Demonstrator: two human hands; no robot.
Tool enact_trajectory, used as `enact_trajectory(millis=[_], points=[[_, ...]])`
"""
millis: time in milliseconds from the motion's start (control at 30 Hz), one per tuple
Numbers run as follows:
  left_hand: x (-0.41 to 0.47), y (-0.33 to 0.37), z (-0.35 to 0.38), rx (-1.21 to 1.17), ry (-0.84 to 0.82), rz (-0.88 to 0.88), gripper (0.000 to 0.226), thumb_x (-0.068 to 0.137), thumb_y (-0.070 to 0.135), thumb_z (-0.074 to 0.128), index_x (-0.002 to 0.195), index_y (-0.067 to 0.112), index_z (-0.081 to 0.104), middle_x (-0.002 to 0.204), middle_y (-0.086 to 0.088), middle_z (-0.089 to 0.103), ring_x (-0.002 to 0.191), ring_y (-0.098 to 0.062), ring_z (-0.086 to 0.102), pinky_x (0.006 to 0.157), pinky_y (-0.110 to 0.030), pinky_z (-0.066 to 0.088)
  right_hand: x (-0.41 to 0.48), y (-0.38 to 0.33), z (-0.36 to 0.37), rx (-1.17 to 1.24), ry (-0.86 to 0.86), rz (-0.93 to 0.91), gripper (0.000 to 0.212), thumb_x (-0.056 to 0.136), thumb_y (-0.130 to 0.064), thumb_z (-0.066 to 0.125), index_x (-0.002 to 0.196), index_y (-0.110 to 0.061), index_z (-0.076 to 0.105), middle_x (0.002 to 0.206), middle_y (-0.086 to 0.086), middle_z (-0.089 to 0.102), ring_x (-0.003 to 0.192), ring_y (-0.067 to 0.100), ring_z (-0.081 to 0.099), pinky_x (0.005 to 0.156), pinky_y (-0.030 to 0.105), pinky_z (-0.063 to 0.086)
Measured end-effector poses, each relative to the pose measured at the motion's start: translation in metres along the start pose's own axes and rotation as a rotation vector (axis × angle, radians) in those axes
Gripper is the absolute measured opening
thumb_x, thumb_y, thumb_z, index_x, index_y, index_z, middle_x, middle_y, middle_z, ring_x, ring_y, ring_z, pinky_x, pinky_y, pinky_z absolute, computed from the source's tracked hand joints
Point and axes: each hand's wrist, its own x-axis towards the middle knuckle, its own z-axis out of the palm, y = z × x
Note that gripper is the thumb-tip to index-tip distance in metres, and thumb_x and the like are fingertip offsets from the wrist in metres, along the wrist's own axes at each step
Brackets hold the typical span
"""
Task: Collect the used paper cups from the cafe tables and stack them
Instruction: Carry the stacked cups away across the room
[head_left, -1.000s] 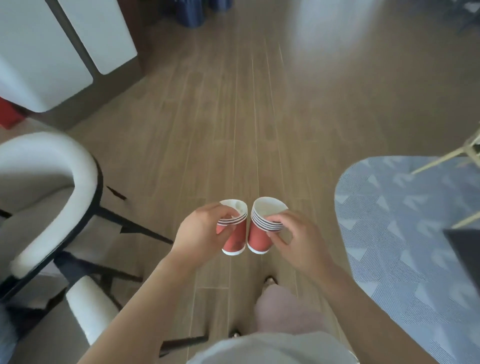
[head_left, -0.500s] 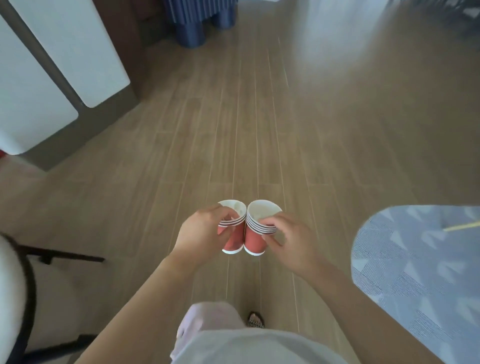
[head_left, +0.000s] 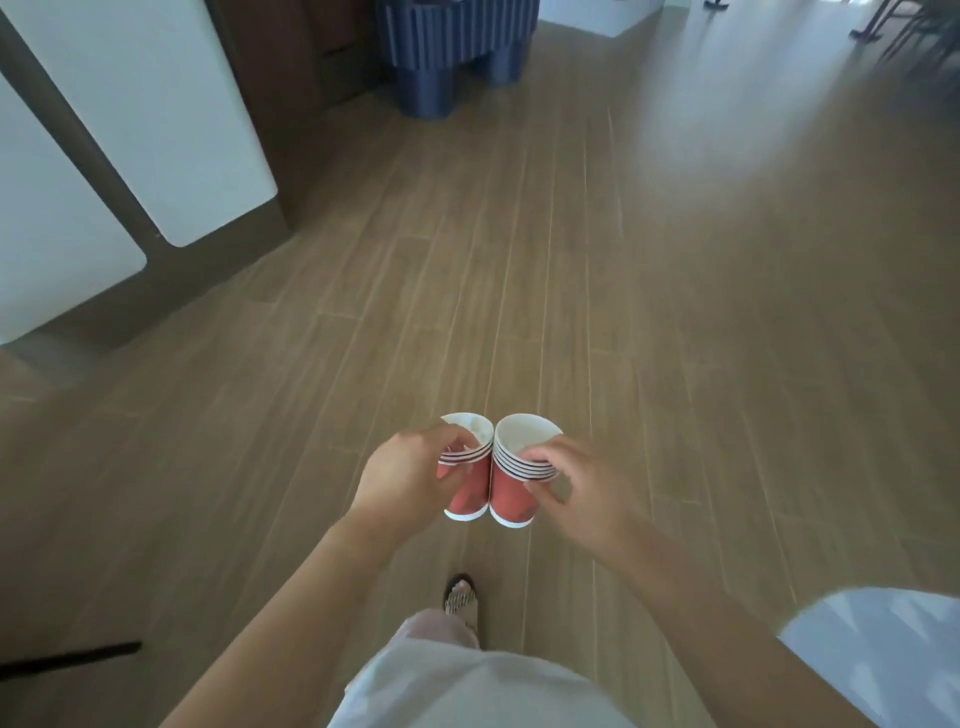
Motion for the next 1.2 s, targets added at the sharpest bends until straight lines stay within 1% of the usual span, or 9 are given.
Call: enact_trajectory(millis=[300, 400, 467, 700, 800, 900, 1000, 1100, 1200], points=[[0.240, 0.001, -0.017, 0.091, -0.048, 0.042, 0.015, 0.081, 0.028, 0.060, 0.093, 0.035, 0.065, 0.097, 0.017, 0.067, 0.083, -0.010, 0.062, 0.066, -0.025, 0.045, 0.209, 0.059, -0.029, 0.047, 0.060, 0.057, 0.026, 0.080, -0.014, 0.066, 0.104, -0.022, 0.064, 0.102, -0.006, 0.066, 0.099, 0.016, 0.058, 0.082, 0.022, 0.040], [0.325, 0.001, -0.006, 0.085, -0.065, 0.080, 0.016, 0.080, 0.025, 0.061, 0.092, 0.036, 0.064, 0.097, 0.018, 0.066, 0.083, -0.009, 0.062, 0.067, -0.025, 0.046, 0.279, 0.099, -0.037, 0.059, 0.087, 0.126, 0.026, 0.078, -0.012, 0.067, 0.102, -0.023, 0.065, 0.101, -0.010, 0.064, 0.098, 0.009, 0.056, 0.080, 0.005, 0.031], [0.387, 0.004, 0.003, 0.084, -0.085, 0.103, 0.017, 0.079, 0.025, 0.062, 0.091, 0.037, 0.064, 0.095, 0.018, 0.065, 0.084, -0.007, 0.061, 0.067, -0.024, 0.045, 0.331, 0.127, -0.047, 0.064, 0.120, 0.156, 0.026, 0.078, -0.012, 0.068, 0.101, -0.023, 0.066, 0.098, -0.012, 0.062, 0.096, 0.008, 0.055, 0.079, 0.000, 0.029], [0.601, 0.034, 0.004, 0.067, -0.107, 0.122, 0.016, 0.079, 0.031, 0.059, 0.093, 0.036, 0.064, 0.098, 0.016, 0.066, 0.092, -0.009, 0.061, 0.077, -0.033, 0.051, 0.520, 0.203, -0.111, 0.029, 0.125, 0.155, 0.025, 0.078, -0.016, 0.069, 0.101, -0.024, 0.066, 0.103, -0.005, 0.066, 0.098, 0.015, 0.059, 0.080, 0.026, 0.043], [0.679, 0.037, -0.001, 0.044, -0.076, 0.113, 0.019, 0.074, 0.038, 0.055, 0.090, 0.034, 0.065, 0.095, 0.016, 0.066, 0.089, -0.009, 0.061, 0.075, -0.032, 0.051, 0.599, 0.229, -0.128, 0.042, 0.100, 0.162, 0.025, 0.079, -0.017, 0.067, 0.102, -0.026, 0.065, 0.105, -0.007, 0.065, 0.099, 0.013, 0.057, 0.079, 0.024, 0.042], [0.745, 0.027, 0.003, 0.059, -0.052, 0.071, 0.017, 0.075, 0.024, 0.065, 0.090, 0.032, 0.066, 0.093, 0.017, 0.066, 0.089, -0.008, 0.060, 0.073, -0.028, 0.049, 0.671, 0.253, -0.135, 0.038, 0.077, 0.165, 0.026, 0.078, -0.018, 0.066, 0.101, -0.030, 0.063, 0.104, -0.012, 0.063, 0.100, 0.009, 0.055, 0.079, 0.021, 0.040], [0.819, 0.014, 0.004, 0.042, -0.036, 0.031, 0.019, 0.073, 0.020, 0.066, 0.088, 0.031, 0.066, 0.088, 0.020, 0.062, 0.087, -0.005, 0.059, 0.071, -0.022, 0.044, 0.747, 0.278, -0.139, 0.053, 0.023, 0.128, 0.027, 0.078, -0.015, 0.067, 0.101, -0.029, 0.063, 0.103, -0.011, 0.064, 0.100, 0.011, 0.057, 0.081, 0.023, 0.043], [0.907, 0.002, 0.002, 0.003, -0.009, 0.031, 0.014, 0.070, 0.028, 0.062, 0.083, 0.029, 0.065, 0.085, 0.019, 0.063, 0.083, -0.007, 0.060, 0.069, -0.025, 0.046, 0.836, 0.305, -0.140, 0.035, 0.008, 0.099, 0.027, 0.078, -0.015, 0.066, 0.102, -0.027, 0.063, 0.105, -0.010, 0.064, 0.099, 0.011, 0.057, 0.081, 0.028, 0.046], [1.003, -0.007, -0.007, 0.006, -0.014, 0.045, 0.015, 0.072, 0.019, 0.065, 0.085, 0.027, 0.065, 0.089, 0.015, 0.065, 0.086, -0.010, 0.059, 0.073, -0.030, 0.049, 0.930, 0.327, -0.146, 0.028, 0.006, 0.079, 0.026, 0.077, -0.013, 0.067, 0.100, -0.026, 0.063, 0.102, -0.009, 0.063, 0.097, 0.010, 0.057, 0.079, 0.023, 0.043]])
